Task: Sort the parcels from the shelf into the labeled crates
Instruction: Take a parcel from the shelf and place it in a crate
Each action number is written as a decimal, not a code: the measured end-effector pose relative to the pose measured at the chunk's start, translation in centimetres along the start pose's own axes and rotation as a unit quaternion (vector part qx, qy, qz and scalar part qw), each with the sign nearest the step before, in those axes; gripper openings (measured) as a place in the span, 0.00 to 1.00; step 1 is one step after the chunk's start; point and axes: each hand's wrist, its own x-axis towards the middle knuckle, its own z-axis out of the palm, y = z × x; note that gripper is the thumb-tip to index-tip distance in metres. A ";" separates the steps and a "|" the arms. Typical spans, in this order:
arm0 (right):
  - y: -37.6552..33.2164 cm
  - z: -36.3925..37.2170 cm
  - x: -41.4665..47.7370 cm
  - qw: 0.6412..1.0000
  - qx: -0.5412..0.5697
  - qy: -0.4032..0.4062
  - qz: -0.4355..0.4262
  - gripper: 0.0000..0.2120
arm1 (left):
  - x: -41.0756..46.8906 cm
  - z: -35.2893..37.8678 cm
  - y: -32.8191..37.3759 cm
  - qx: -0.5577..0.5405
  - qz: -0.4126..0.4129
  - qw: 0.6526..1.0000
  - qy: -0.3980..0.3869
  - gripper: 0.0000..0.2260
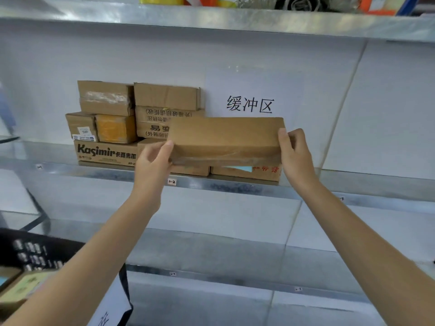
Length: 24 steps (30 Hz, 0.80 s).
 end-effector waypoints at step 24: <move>-3.4 25.0 -20.0 0.853 0.047 -0.520 -0.022 0.17 | -19.6 -30.1 -3.8 0.132 -0.044 0.920 0.366 0.09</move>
